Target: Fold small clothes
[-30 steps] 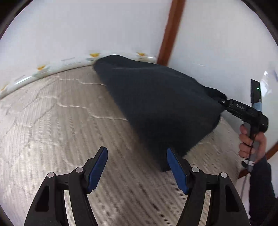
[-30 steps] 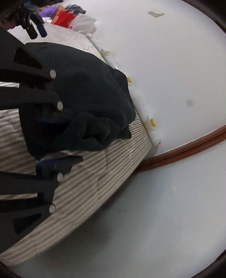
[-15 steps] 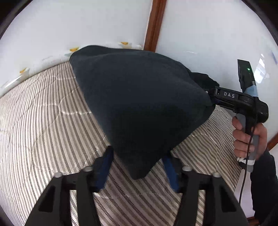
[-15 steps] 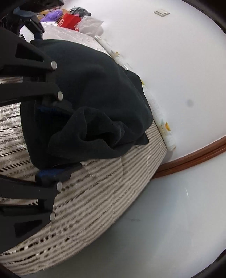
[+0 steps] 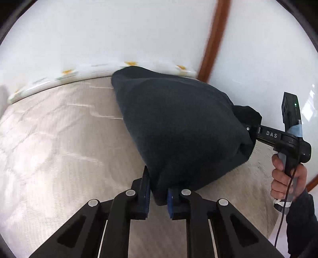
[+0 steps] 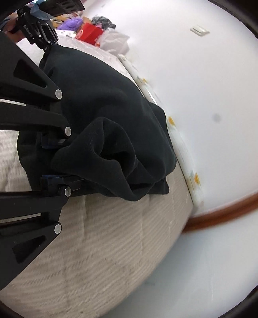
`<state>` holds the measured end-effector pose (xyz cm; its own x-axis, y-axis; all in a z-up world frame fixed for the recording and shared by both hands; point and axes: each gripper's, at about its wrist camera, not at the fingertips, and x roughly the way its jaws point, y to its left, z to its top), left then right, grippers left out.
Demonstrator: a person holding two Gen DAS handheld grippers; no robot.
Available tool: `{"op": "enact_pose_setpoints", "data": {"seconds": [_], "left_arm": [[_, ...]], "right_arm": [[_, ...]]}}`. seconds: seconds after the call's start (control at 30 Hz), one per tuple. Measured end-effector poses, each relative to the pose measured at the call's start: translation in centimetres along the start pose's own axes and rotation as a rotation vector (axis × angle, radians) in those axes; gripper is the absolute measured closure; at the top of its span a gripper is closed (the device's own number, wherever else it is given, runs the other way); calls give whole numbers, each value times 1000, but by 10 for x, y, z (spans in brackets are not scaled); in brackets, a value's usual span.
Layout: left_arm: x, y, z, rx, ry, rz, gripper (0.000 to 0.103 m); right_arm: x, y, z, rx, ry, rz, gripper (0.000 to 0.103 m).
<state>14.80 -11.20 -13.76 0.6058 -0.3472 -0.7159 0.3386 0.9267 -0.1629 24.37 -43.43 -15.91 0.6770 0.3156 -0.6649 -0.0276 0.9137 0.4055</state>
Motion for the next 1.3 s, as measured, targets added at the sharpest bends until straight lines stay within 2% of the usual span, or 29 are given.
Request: {"op": "enact_pose_setpoints", "data": {"seconds": [0.2, 0.27, 0.37, 0.43, 0.47, 0.53, 0.6, 0.67, 0.77, 0.8, 0.83, 0.87, 0.93, 0.97, 1.03, 1.07, 1.1, 1.17, 1.3], "left_arm": [[-43, 79, -23, -90, -6, 110, 90], [-50, 99, -31, -121, 8, 123, 90], [-55, 116, -43, -137, 36, 103, 88], [-58, 115, -49, -136, 38, 82, 86], [-61, 112, -50, -122, 30, 85, 83], [-59, 104, -47, -79, 22, 115, 65], [-50, 93, -39, -27, 18, 140, 58], [-46, 84, -37, 6, 16, 141, 57], [-44, 72, -26, 29, 17, 183, 57], [-43, 71, -23, 24, 10, 186, 63], [-47, 74, -22, 8, -5, 184, 86], [-49, 78, -20, -16, -19, 204, 88], [-55, 98, -21, -85, -23, 134, 89], [-56, 108, -22, -125, -21, 112, 89], [-55, 120, -27, -158, -22, 127, 90], [-53, 124, -29, -162, -24, 132, 90], [-52, 126, -30, -168, -21, 127, 90], [-49, 128, -34, -180, -13, 107, 89], [-46, 119, -35, -141, 5, 135, 85]], "right_arm": [[36, 83, -8, -64, 56, 128, 86], [43, 103, -13, -87, 80, 171, 86], [39, 115, -19, -125, 95, 176, 79], [28, 116, -22, -167, 79, 133, 74], [24, 115, -22, -187, 72, 111, 71], [14, 113, -21, -210, 55, 81, 68], [6, 111, -18, -208, 46, 73, 66], [7, 112, -13, -195, 43, 59, 64], [6, 112, -8, -168, 38, 58, 64], [4, 114, -6, -163, 31, 63, 64], [4, 116, -5, -164, 27, 65, 64], [4, 118, -5, -167, 24, 62, 64], [3, 123, -6, -181, 26, 63, 64], [4, 126, -7, -186, 29, 66, 68], [4, 127, -13, -190, 46, 93, 87], [6, 126, -16, -188, 62, 117, 89], [7, 125, -22, -184, 74, 124, 91], [12, 122, -33, -201, 95, 87, 92], [11, 114, -41, -210, 140, 58, 91]]}}
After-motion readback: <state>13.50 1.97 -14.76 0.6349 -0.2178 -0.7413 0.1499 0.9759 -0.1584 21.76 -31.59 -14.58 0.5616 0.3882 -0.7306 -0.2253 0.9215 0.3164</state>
